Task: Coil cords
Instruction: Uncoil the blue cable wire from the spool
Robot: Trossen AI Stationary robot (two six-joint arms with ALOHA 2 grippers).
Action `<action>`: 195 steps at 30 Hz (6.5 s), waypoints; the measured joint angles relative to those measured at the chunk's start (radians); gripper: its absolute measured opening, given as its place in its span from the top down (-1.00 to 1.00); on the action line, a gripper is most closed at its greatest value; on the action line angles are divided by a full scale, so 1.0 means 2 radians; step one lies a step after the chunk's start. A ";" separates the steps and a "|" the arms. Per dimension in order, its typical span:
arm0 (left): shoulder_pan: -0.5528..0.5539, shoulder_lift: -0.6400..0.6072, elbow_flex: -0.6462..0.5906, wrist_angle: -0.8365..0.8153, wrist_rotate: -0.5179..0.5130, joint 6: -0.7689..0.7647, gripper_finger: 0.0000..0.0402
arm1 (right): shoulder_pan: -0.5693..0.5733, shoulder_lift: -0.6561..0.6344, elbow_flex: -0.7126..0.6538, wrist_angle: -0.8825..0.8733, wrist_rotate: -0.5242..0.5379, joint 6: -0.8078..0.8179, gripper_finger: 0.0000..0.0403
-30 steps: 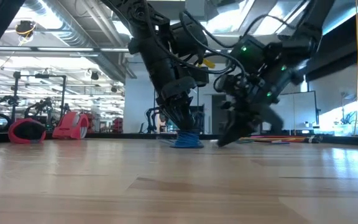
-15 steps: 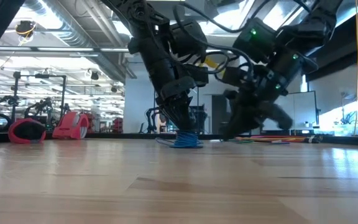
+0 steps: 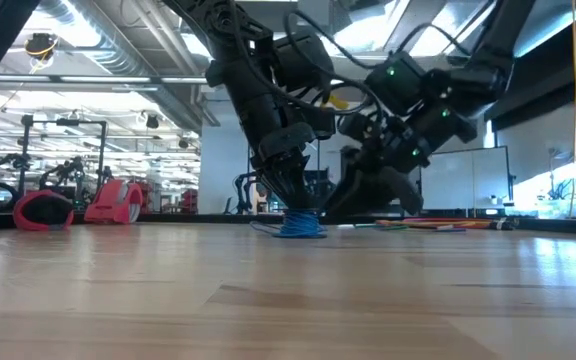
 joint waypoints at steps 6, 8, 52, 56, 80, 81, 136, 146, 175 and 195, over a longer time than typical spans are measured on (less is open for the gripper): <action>0.000 0.000 0.000 0.001 0.000 0.001 1.00 | -0.023 0.037 0.000 0.043 -0.042 -0.014 0.08; 0.000 0.000 0.000 0.002 0.000 0.001 1.00 | -0.023 0.048 0.003 0.046 -0.059 -0.015 0.06; 0.001 0.000 0.000 0.002 0.000 -0.007 1.00 | -0.023 0.018 0.060 -0.172 -0.138 0.029 0.05; 0.001 0.000 0.000 0.002 0.000 -0.007 1.00 | -0.024 0.038 0.061 -0.149 -0.146 0.029 0.05; 0.001 0.000 0.000 0.003 -0.002 -0.023 1.00 | 0.065 -0.029 0.061 -0.306 -0.038 0.052 0.94; 0.001 0.000 0.000 0.003 -0.002 -0.025 1.00 | 0.076 -0.032 0.061 -0.314 -0.031 0.055 0.96; 0.016 -0.025 0.000 -0.182 -0.121 -0.195 1.00 | 0.487 -0.370 -0.075 -0.448 0.176 0.480 0.94; 0.016 -0.025 0.000 -0.181 -0.120 -0.192 1.00 | 0.415 -0.370 -0.075 -0.485 0.155 0.503 0.26; 0.016 -0.025 0.000 -0.170 -0.119 -0.162 1.00 | 0.195 0.075 0.039 0.121 0.159 0.279 0.02; 0.014 -0.025 0.000 -0.168 -0.119 -0.169 1.00 | 0.183 0.145 0.123 0.015 0.156 0.237 0.93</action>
